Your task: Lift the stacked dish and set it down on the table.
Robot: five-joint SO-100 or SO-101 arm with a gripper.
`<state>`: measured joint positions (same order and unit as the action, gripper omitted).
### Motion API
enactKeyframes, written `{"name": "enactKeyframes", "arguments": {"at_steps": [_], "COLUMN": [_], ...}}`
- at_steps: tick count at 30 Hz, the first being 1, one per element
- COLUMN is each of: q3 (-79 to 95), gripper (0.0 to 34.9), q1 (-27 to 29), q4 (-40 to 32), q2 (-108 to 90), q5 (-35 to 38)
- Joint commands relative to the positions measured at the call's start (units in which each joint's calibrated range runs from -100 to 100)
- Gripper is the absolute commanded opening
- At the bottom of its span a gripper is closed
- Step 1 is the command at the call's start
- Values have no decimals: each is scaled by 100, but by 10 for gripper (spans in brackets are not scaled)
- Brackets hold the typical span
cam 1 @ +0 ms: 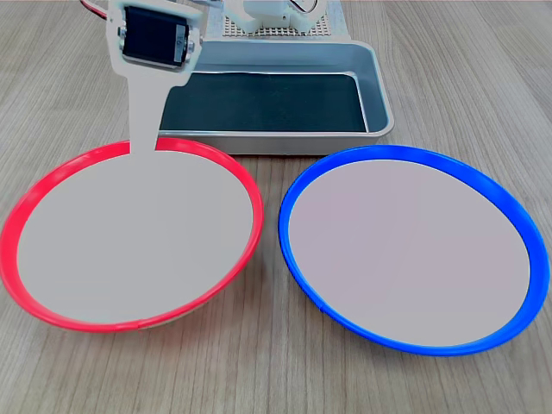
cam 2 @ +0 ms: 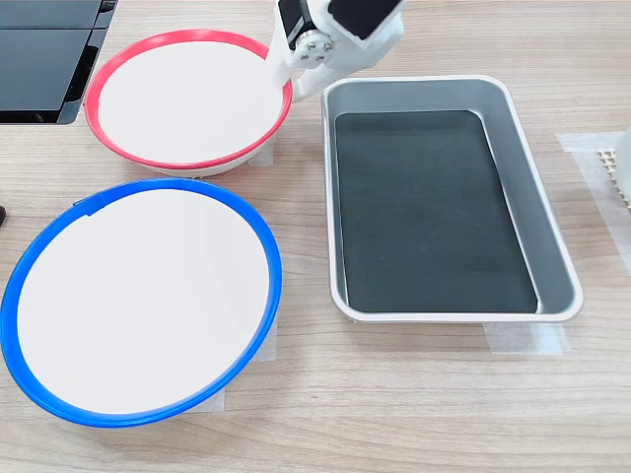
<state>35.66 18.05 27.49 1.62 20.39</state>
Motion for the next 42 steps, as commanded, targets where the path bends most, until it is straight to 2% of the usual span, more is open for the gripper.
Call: {"name": "enactKeyframes", "arguments": {"at_steps": [1,8,14,15,20,21,24,30,33,39,42], "q3": [134,480,935,1236,3147,3830,4813,6206,6434,6434,6434], "gripper": [59,50,48,2,1,0,0,0,0,0,0], "q1": [91,-22,-304,-398,-991,-1245,-1575,-1688,-1706,-1697,-1688], "q4": [359,1432,1589,1399,-574,-1234,-1639,-219,128,1448,1704], "q2": [-601,-1718,-2776,-3126,-4883,-5394,-6333,-8695,-9139,-10060,-10068], "q5": [88,103,0,-88,-1153,-1455,-1646,-1587,-1607,-1978,-2081]}}
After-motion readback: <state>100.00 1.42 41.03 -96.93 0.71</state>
